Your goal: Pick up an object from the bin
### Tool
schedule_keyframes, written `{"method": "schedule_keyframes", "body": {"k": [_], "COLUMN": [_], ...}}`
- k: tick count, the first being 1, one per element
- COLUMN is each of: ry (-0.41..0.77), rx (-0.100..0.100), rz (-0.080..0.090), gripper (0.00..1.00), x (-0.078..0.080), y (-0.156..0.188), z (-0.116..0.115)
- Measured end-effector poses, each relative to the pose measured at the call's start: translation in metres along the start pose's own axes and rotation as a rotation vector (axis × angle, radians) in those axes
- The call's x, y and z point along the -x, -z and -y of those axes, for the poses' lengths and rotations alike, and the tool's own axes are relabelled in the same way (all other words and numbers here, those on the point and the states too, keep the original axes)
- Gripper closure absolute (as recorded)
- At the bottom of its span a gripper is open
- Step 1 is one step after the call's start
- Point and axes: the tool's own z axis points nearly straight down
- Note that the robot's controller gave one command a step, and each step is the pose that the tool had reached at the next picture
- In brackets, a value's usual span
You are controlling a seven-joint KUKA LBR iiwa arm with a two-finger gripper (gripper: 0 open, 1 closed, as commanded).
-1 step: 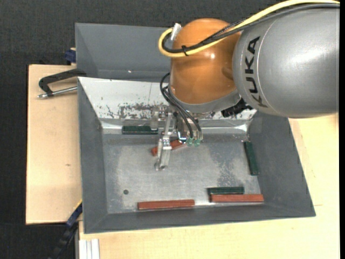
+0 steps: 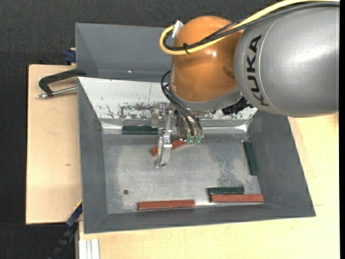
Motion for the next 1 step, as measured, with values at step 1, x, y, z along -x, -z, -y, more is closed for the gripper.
{"method": "schedule_keyframes", "body": {"k": [1], "ry": [0.083], "rx": [0.000], "rz": [0.003], "gripper": [0.00], "x": [0.0128], "y": [-0.0649], "z": [0.0312]}}
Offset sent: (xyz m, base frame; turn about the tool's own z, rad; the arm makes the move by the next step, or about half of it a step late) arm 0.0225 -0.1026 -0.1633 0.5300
